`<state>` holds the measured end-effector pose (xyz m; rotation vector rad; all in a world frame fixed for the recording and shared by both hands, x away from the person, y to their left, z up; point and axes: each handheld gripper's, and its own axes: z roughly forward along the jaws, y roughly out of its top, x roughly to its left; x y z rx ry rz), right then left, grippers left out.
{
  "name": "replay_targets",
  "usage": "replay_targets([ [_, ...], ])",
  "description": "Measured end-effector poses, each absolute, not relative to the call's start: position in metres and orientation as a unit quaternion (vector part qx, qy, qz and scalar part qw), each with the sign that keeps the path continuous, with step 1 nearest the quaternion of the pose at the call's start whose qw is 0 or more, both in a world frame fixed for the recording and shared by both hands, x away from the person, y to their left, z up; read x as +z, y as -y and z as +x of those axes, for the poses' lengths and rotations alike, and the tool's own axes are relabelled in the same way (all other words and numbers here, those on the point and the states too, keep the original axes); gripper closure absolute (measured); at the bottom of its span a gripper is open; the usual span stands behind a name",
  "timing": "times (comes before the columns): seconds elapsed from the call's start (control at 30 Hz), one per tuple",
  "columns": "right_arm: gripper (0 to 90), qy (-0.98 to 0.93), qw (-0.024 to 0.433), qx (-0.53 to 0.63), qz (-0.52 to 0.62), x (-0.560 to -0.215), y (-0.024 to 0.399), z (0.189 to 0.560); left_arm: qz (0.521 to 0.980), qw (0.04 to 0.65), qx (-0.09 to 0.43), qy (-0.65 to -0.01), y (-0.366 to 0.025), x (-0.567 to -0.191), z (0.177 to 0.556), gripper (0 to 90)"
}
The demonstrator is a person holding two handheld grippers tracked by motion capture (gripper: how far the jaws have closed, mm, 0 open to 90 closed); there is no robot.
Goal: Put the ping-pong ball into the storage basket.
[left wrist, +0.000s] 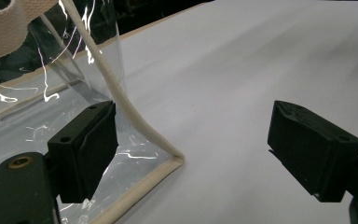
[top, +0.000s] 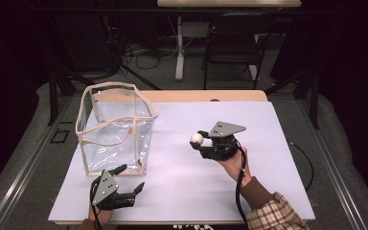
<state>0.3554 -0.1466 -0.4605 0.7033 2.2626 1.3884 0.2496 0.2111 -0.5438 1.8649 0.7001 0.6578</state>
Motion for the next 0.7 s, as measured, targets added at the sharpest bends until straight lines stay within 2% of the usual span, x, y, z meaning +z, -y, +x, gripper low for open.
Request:
replay_targets([
  [0.7,51.1,-0.805,0.192,0.502,0.250,-0.448,0.135,0.369,0.771,0.497,0.273,-0.289,-0.211,-0.544,0.250,15.9],
])
